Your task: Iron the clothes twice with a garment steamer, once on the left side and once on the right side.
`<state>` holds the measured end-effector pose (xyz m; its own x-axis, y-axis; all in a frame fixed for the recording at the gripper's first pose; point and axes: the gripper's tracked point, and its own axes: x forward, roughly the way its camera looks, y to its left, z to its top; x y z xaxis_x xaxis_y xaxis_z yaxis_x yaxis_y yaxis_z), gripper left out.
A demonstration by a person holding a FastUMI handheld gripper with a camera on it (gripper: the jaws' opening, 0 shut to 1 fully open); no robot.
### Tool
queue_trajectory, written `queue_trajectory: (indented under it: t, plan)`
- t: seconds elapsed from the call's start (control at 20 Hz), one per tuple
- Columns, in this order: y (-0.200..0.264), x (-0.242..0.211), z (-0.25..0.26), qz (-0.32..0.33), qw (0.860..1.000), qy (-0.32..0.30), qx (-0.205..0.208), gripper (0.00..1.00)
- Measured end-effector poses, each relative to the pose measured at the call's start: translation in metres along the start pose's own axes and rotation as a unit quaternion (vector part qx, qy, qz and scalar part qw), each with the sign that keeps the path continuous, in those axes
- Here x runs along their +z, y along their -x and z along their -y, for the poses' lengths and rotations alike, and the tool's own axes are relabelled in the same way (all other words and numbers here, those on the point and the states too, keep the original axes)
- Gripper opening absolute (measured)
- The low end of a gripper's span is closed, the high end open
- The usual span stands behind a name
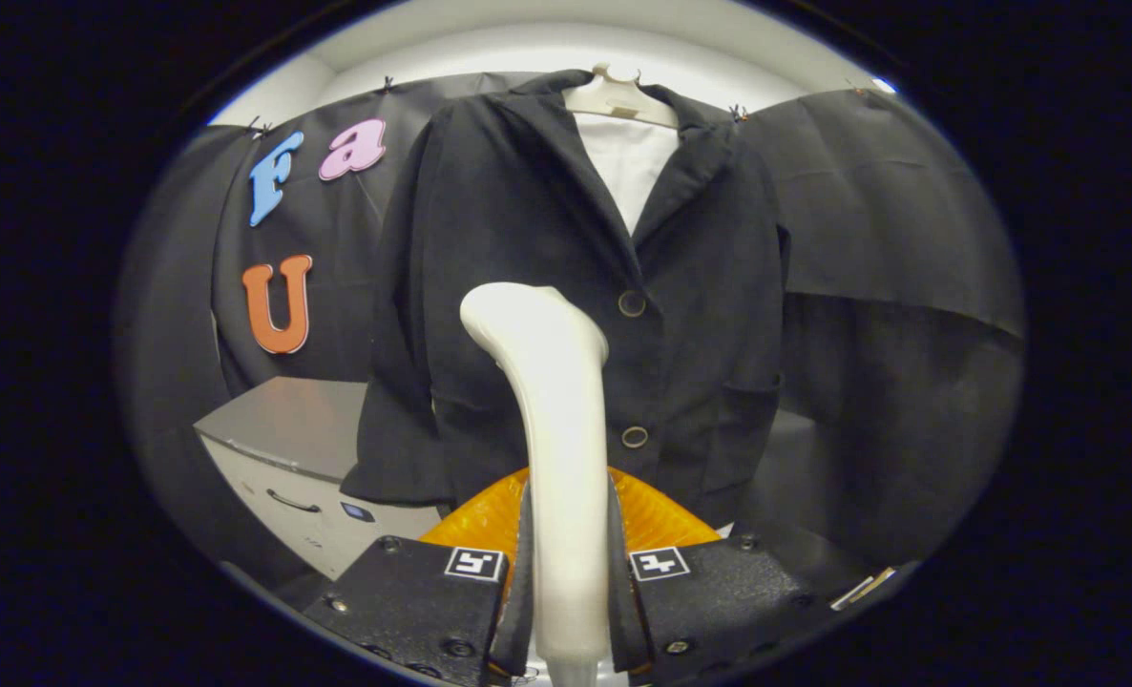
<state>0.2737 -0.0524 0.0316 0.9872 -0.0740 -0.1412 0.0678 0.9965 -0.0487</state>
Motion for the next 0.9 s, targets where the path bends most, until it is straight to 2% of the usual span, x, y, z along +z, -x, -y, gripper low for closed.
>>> queue_trajectory:
  t: [0.25,0.55,0.9]
  plan:
    - [-0.005,-0.031,0.008,-0.02,1.0,0.005,-0.007,0.35]
    - [-0.007,-0.046,0.011,-0.029,1.0,0.007,-0.006,0.35]
    - [-0.004,-0.092,0.013,-0.055,0.998,0.022,-0.005,0.35]
